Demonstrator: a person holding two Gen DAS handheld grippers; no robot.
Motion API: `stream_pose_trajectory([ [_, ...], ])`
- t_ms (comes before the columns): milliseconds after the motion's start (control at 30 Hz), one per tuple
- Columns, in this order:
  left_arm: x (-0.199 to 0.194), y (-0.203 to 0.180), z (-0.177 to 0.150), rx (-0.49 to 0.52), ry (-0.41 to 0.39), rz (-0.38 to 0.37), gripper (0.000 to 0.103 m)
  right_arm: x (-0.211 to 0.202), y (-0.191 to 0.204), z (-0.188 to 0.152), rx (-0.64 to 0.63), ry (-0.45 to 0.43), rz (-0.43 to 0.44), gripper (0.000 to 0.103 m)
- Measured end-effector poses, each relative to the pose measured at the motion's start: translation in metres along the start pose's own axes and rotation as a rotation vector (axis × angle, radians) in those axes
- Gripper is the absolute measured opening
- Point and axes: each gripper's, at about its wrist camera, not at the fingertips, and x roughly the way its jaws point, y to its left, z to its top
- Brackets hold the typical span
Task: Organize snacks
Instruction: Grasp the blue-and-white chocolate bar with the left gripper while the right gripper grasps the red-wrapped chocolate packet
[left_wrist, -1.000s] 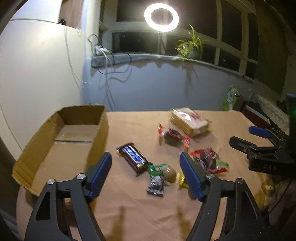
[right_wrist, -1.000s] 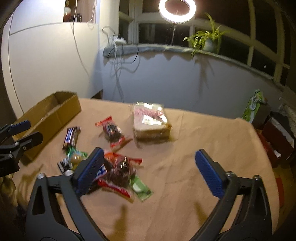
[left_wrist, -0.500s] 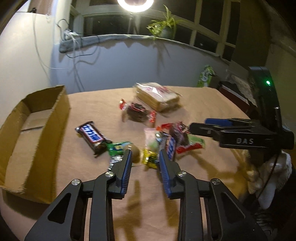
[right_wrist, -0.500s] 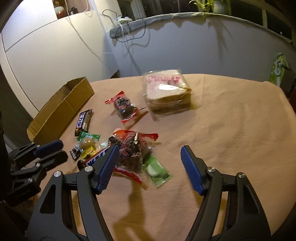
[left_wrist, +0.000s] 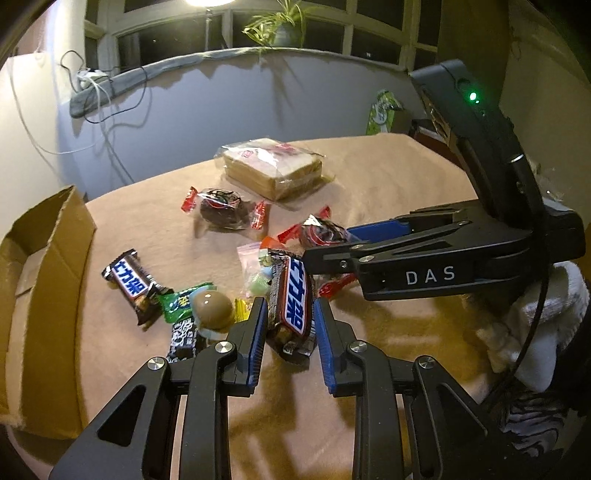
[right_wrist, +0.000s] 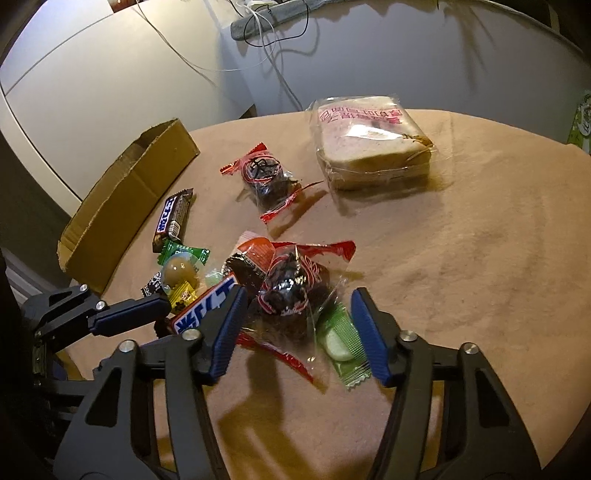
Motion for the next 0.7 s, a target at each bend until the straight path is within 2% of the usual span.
stream_pose_trajectory([
  [67, 0.005, 0.000, 0.003, 0.010, 0.010, -0.003, 0.024, 0.001, -0.002, 0.001, 0.003, 0.001, -0.001, 0.050],
  [167, 0.012, -0.003, 0.006, 0.026, 0.024, 0.000, 0.024, 0.002, -0.007, 0.002, 0.020, 0.006, 0.023, 0.047],
  [400, 0.024, -0.014, 0.010, 0.087, 0.040, 0.028, 0.027, -0.002, -0.013, 0.005, 0.012, 0.004, 0.020, 0.041],
  [700, 0.036, -0.021, 0.006, 0.138, 0.074, 0.038, 0.029, -0.005, -0.024, 0.007, 0.032, 0.005, 0.030, 0.042],
])
